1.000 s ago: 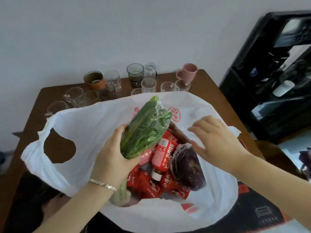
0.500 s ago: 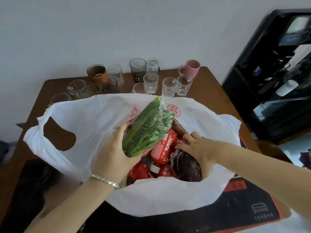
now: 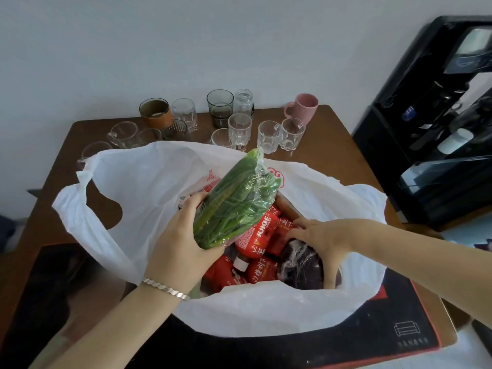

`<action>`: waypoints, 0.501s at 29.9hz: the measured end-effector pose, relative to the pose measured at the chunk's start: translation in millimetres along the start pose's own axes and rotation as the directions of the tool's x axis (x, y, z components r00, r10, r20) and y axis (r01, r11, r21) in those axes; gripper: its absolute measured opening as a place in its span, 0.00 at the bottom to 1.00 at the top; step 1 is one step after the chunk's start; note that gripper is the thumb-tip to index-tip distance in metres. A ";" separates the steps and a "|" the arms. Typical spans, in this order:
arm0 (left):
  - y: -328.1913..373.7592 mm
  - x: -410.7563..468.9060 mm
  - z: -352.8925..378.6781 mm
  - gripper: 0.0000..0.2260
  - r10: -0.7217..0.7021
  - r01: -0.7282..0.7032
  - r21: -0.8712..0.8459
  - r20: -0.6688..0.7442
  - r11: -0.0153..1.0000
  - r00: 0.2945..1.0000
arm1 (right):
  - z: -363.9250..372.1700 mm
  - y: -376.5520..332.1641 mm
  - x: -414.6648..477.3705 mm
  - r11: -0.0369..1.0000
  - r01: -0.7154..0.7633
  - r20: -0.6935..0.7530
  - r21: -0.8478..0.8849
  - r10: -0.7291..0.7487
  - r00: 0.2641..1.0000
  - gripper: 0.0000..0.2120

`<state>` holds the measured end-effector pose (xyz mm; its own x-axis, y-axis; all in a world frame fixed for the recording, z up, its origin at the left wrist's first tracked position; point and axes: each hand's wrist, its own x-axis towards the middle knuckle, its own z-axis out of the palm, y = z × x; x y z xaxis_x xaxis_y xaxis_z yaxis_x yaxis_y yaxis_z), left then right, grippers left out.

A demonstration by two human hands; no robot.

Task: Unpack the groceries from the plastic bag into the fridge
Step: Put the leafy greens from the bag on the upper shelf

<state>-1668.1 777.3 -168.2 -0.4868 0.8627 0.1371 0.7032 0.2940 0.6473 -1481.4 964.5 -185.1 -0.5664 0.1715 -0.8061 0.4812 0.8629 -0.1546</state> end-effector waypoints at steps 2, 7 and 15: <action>-0.3 -1.8 -0.7 0.35 -0.002 0.002 -0.005 -0.001 1.000 1.000 | 0.7 -0.3 -1.9 0.998 0.034 -0.005 0.059 -0.033 0.999 0.47; 1.2 -5.1 -1.8 0.35 0.004 -0.004 -0.009 -0.006 1.000 1.000 | 15.3 5.1 -2.0 0.979 0.079 -0.117 0.188 -0.058 0.991 0.39; 2.9 -2.7 -1.6 0.35 0.028 -0.028 -0.008 0.054 1.000 0.998 | 29.7 -7.0 -28.3 0.881 0.181 -0.395 0.437 0.007 0.919 0.38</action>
<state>-1665.6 775.2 -165.5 -0.4381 0.8916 0.1144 0.7122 0.2666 0.6494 -1448.9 939.4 -178.2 -0.7812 0.3515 -0.5159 0.6138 0.5831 -0.5322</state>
